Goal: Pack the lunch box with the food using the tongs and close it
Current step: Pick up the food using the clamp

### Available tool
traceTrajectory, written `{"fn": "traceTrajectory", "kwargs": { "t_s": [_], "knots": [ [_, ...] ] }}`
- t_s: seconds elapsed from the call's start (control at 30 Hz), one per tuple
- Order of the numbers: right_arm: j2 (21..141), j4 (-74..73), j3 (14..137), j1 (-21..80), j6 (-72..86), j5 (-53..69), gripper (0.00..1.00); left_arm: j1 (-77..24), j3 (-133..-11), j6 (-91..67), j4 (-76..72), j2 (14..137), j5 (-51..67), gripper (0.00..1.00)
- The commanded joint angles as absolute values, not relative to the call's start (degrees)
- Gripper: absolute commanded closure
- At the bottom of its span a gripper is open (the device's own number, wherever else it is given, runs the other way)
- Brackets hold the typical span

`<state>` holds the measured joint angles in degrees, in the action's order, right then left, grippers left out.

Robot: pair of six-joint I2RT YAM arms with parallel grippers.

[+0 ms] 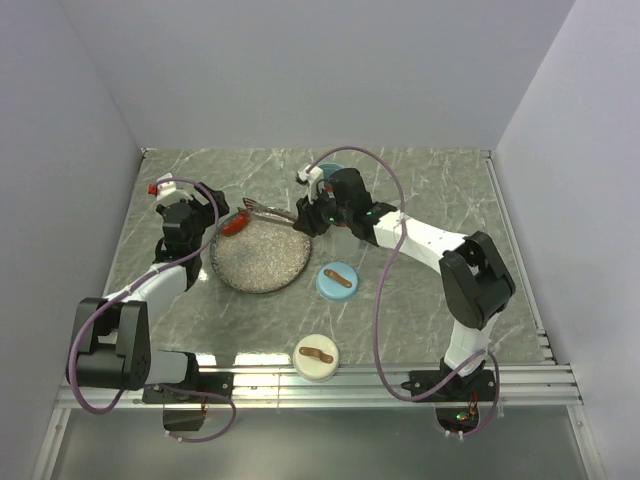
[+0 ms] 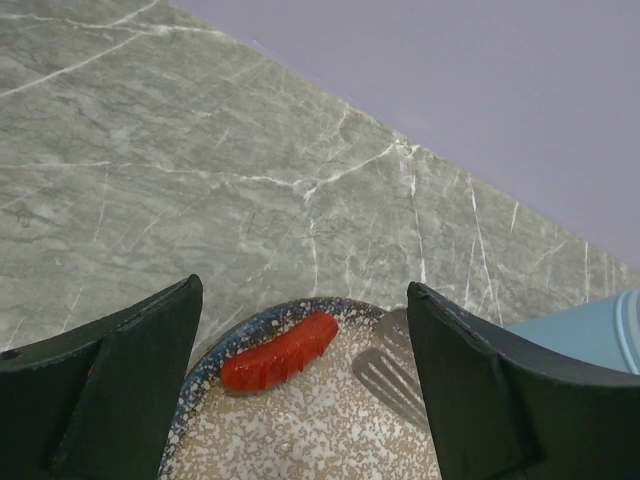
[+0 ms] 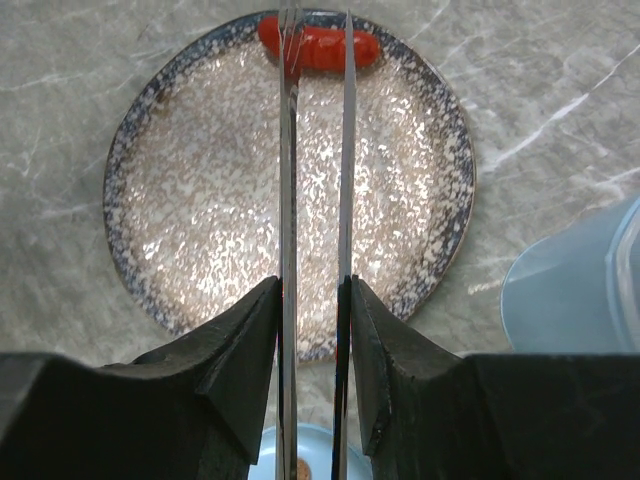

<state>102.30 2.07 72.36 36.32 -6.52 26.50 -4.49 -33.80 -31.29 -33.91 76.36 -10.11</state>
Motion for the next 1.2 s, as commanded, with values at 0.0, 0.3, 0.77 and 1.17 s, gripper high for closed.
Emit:
{"fn": "traceTrajectory", "kwargs": {
  "t_s": [0.0, 0.3, 0.77, 1.17],
  "knots": [
    [105.29, 1.49, 76.81, 35.33, -4.05, 25.14, 0.59, -4.75, -33.58, -32.34, -34.98, 73.83, -11.07, 0.1],
    [111.17, 0.36, 85.42, 35.77, -2.11, 25.49, 0.59, -4.75, -32.43, -32.34, -35.6, 72.69, -11.25, 0.09],
    [117.69, -7.2, 94.39, 38.32, -2.9, 19.34, 0.6, -4.75, -31.47, -32.34, -36.12, 72.07, -10.9, 0.09],
    [113.04, -9.76, 89.57, 42.36, -3.87, 13.01, 0.6, -4.75, -30.24, -32.43, -36.83, 70.67, -11.08, 0.09]
  ]
}}
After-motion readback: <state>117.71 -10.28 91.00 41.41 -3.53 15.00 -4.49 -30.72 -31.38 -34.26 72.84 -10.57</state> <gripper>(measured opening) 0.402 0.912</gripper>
